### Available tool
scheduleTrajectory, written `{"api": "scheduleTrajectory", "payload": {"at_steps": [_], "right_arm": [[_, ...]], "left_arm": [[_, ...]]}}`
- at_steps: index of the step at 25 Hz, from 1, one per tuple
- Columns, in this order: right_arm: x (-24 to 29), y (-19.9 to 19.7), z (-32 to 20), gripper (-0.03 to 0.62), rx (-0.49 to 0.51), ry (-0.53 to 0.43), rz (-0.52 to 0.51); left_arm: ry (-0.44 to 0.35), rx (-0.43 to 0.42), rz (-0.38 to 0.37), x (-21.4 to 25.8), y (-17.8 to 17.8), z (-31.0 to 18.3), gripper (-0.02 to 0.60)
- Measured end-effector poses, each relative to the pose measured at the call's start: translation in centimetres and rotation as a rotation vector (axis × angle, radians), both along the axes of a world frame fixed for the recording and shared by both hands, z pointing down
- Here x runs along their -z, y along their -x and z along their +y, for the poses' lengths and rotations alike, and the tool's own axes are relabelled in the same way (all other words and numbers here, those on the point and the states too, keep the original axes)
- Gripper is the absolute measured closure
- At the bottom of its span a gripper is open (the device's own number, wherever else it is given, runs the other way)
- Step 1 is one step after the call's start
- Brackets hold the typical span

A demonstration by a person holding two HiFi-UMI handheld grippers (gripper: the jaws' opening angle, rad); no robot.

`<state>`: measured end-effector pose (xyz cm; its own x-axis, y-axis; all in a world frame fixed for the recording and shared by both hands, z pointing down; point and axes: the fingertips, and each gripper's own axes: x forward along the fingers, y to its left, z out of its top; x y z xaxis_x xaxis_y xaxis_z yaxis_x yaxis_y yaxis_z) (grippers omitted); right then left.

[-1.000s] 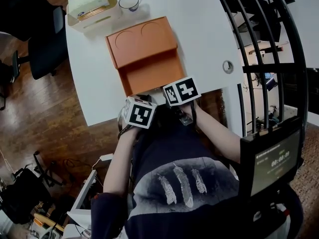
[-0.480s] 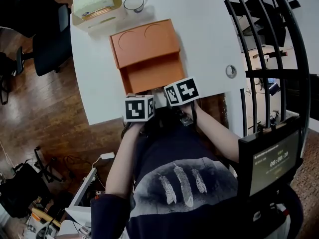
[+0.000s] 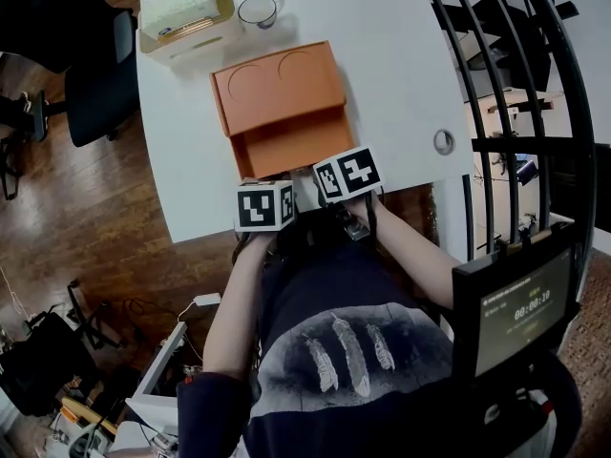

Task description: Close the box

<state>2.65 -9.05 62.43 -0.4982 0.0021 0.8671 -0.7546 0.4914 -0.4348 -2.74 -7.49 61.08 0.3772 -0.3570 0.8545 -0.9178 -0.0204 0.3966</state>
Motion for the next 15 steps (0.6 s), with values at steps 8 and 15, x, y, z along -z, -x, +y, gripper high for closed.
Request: {"api": "scheduleTrajectory", "payload": {"at_steps": [8,15], "right_arm": [[-0.3,0.2,-0.2,0.589,0.007,-0.018,0.013],[0.1,0.5,-1.0,0.589,0.013,-0.059,0.016]], "left_arm": [[0.003,0.016,0.033,-0.1,0.0,-0.2,0.566],[-0.01,0.026,0.052,0.2,0.1,-1.1,0.566]]}}
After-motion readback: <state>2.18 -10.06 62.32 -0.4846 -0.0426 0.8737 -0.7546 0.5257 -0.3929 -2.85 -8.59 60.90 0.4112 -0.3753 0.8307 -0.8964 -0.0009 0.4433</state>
